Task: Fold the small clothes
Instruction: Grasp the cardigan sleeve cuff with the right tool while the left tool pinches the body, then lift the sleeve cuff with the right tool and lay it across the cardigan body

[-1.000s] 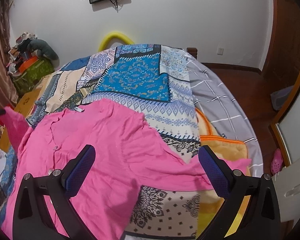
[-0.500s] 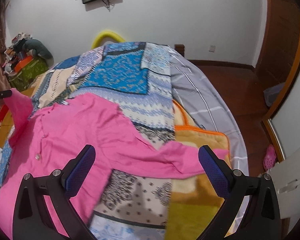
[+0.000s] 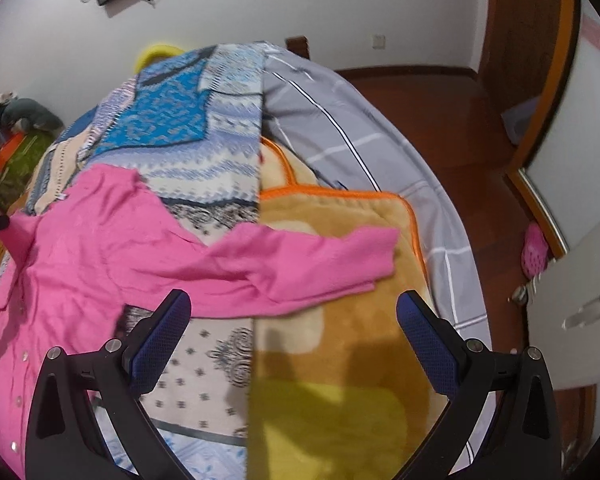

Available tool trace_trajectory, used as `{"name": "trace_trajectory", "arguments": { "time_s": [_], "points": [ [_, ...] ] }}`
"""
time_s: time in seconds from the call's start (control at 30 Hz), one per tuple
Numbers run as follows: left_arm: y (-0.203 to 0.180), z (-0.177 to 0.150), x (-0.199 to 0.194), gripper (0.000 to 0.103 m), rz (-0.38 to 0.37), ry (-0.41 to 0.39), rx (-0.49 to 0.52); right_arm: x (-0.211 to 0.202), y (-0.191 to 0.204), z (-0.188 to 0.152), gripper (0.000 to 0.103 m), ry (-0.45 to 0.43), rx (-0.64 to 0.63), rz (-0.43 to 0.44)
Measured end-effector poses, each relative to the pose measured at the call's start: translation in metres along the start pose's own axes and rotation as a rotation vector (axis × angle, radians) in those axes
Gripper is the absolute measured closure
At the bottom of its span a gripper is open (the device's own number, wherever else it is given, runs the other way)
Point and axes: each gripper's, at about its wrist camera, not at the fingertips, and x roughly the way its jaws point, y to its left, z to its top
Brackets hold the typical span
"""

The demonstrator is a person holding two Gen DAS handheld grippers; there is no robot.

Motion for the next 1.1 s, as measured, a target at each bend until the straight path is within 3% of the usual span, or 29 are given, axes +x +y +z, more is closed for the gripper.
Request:
{"name": "trace_trajectory", "arguments": {
  "time_s": [0.17,0.23,0.3,0.5,0.73,0.97,1.1],
  "points": [
    [-0.003,0.000,0.007,0.084,0.008,0.007,0.004,0.011,-0.012,-0.003,0.005,0.017,0.042,0.010],
    [-0.002,0.001,0.004,0.065,0.009,-0.003,0.005,0.016,-0.016,-0.002,0.009,0.022,0.061,0.021],
    [-0.001,0.000,-0.002,0.055,0.011,-0.031,0.010,0.022,-0.019,-0.001,0.015,0.027,0.080,0.027],
    [0.009,0.001,-0.030,0.037,0.059,-0.122,0.048,0.042,-0.029,0.001,0.030,0.050,0.144,0.051],
    [0.043,-0.006,-0.040,0.032,0.156,-0.134,0.040,0.063,-0.040,-0.003,0.053,0.074,0.227,0.056],
    [0.080,-0.014,-0.016,0.032,0.189,-0.056,-0.044,0.057,-0.042,-0.001,0.090,0.039,0.211,0.053],
    [0.083,-0.020,0.007,0.032,0.187,0.008,-0.056,0.047,-0.039,0.003,0.094,0.005,0.205,0.062]
  ]
}}
